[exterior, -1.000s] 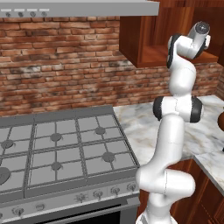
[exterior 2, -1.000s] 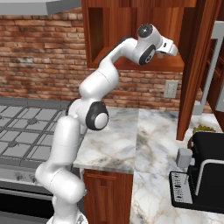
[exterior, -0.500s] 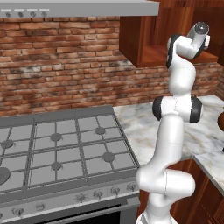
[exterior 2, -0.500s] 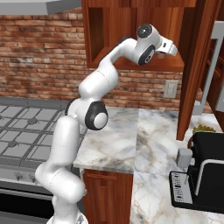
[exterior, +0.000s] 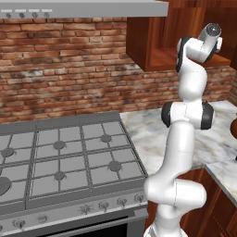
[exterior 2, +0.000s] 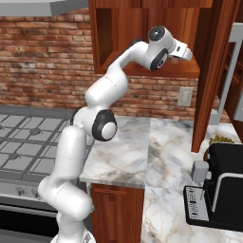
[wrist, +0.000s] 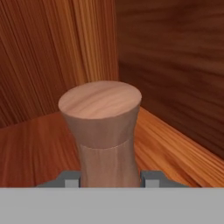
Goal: Retrieve the bottle and the shaker from the cabinet and place them next to the mixing bowl on the counter. Then add garlic from the fridge to the mixing bowl.
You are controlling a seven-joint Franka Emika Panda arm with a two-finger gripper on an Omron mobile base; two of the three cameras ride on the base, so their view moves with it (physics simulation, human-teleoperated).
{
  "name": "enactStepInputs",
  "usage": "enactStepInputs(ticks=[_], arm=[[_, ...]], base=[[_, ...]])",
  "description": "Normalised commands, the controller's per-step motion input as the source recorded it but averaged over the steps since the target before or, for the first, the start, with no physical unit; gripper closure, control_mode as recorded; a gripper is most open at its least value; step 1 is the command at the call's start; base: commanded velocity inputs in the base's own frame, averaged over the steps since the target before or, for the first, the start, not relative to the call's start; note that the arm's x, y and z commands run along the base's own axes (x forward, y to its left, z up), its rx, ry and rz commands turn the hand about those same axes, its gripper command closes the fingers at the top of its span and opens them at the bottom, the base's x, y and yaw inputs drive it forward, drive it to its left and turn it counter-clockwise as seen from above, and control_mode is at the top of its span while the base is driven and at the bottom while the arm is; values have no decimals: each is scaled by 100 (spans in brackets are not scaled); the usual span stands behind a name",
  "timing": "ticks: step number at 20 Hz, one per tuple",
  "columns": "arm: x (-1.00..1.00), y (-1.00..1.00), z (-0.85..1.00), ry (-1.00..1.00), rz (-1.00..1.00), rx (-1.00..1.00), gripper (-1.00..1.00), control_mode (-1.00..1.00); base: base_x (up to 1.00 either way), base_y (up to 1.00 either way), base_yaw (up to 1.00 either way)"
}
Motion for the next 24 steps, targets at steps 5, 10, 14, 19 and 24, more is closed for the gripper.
enactStepInputs(ticks=[5,10,14,19,24], arm=[[-39,15,0,0,3,0,100,-100],[-64,36,-3,-2,7,0,100,-100],[-69,52,-47,-9,11,-3,100,-100],[-83,47,-44,-20,14,-9,100,-100],[-100,49,12,-21,15,-8,100,-100]], base=[[0,0,0],[0,0,0],[0,0,0],[0,0,0],[0,0,0]])
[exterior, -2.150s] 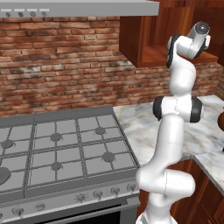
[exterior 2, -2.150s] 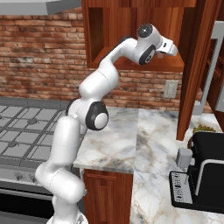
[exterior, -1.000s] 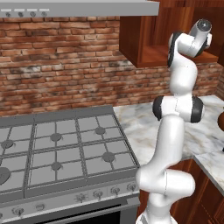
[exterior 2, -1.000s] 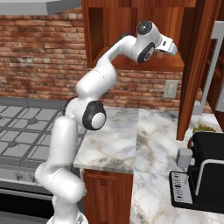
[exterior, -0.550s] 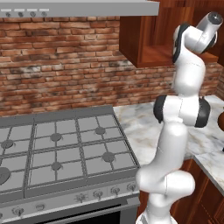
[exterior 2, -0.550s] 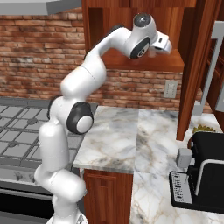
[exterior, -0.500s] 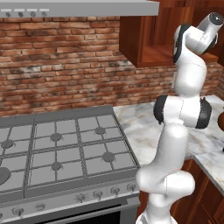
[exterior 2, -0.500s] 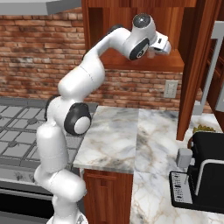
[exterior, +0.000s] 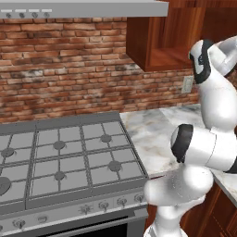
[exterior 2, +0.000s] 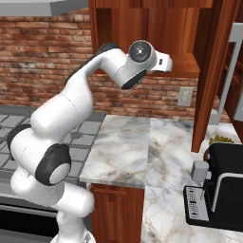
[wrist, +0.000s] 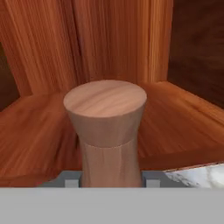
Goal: Retrieve the bottle and the shaker from the cabinet and place them next to the mixing bowl on the counter. Then add garlic from the fridge to the mixing bowl.
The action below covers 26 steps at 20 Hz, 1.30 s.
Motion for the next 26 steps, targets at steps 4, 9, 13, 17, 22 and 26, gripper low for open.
enactStepInputs(ticks=[4,9,13,17,22,26], arm=[[-100,44,39,-3,10,-4,100,-100],[-100,48,40,1,7,-4,100,-100],[-100,54,24,13,6,-2,100,-100],[-96,70,2,22,3,0,100,-100],[-70,64,3,27,0,0,100,-100],[-49,45,0,19,-2,3,100,-100]], base=[[0,0,0],[0,0,0],[0,0,0],[0,0,0],[0,0,0],[0,0,0]])
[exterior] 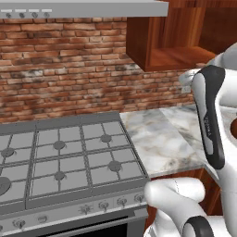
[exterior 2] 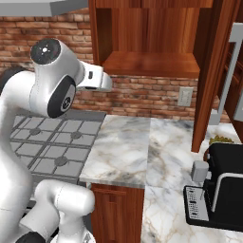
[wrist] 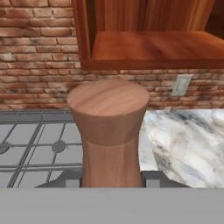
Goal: Retrieve the bottle and the shaker from the cabinet and place them next to the mixing bowl on the counter. Then add garlic from the fridge to the mixing bowl.
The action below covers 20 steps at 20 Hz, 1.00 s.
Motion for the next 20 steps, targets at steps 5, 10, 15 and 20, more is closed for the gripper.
enactStepInputs(ticks=[5,10,15,20], arm=[[-21,27,-10,1,-6,0,100,-100],[-39,0,-2,0,-10,0,100,-100],[-47,0,0,0,-9,0,100,-100],[-51,0,-2,0,-3,0,100,-100]], base=[[0,0,0],[0,0,0],[0,0,0],[0,0,0]])
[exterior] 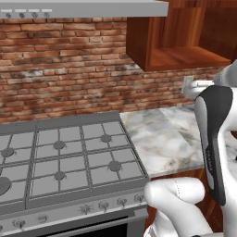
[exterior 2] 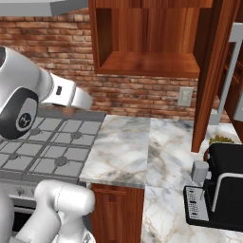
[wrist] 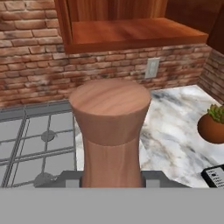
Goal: Retrieve the bottle and the shaker from the cabinet and place them next to the mixing bowl on the counter. Then add garlic from the fridge to the mixing bowl.
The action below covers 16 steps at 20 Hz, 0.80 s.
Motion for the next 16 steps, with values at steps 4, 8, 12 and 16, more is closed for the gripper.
enactStepInputs(ticks=[4,8,12,16], arm=[[-20,0,-14,0,0,0,100,-100],[-17,0,-6,0,0,0,100,-100],[-14,4,0,0,0,0,100,100],[0,0,0,0,0,0,100,100]], base=[[0,0,0],[0,0,0],[-9,3,0],[-52,47,-1]])
